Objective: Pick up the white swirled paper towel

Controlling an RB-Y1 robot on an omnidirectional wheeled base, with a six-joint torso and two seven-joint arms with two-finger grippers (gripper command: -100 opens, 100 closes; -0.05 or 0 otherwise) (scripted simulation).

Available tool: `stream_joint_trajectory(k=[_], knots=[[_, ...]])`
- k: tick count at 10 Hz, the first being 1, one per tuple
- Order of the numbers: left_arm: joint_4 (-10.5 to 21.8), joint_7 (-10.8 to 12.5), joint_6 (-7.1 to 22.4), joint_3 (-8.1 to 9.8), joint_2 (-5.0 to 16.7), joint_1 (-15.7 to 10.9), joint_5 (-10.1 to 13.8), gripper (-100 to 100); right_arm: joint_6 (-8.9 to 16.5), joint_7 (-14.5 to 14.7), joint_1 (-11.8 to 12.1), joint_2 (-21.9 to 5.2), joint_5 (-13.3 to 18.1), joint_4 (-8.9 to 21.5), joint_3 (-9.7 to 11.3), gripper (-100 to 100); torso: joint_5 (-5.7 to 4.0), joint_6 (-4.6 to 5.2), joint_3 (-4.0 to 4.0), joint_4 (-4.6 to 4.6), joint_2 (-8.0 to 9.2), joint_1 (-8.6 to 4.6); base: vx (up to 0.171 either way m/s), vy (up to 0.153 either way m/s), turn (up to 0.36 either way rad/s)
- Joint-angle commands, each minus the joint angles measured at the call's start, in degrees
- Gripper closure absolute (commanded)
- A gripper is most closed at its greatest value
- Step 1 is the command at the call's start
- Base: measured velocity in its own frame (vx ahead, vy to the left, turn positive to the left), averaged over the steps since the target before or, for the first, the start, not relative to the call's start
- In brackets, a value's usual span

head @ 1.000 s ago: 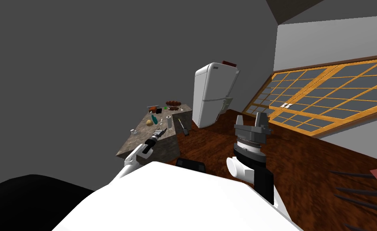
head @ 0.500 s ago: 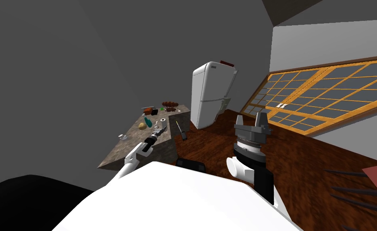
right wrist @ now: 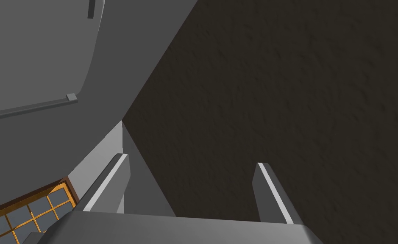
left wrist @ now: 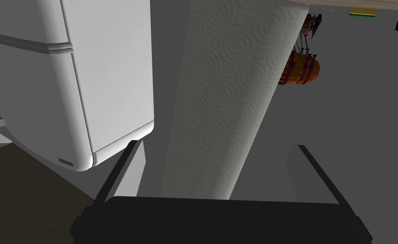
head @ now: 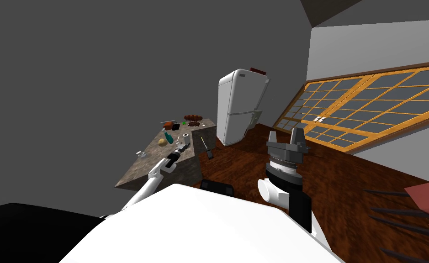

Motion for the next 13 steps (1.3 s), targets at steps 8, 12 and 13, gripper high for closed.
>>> stream_joint_trajectory(k=[8, 12, 13], knots=[[14.6, -2.1, -4.0, 0.32, 2.2, -11.7, 1.3, -100, 0.0, 0.0, 0.0, 0.0, 0.0, 0.0, 0.0, 0, -0.01, 0.01, -0.01, 0.0, -0.01, -0.02, -0.045, -0.015, -0.005], [23.5, -3.6, -6.7, 0.56, 3.5, -18.4, 2.2, -100, 0.0, 0.0, 0.0, 0.0, 0.0, 0.0, 0.0, 0, -0.01, -0.01, 0.01, 0.0, 0.02, -0.03, -0.053, -0.022, -0.007], [25.3, -3.6, -6.7, 0.56, 3.5, -19.5, 2.2, -100, 0.0, 0.0, 0.0, 0.0, 0.0, 0.0, 0.0, 0, -0.02, 0.0, 0.07, 0.02, 0.12, -0.08, -0.069, -0.018, -0.002]])
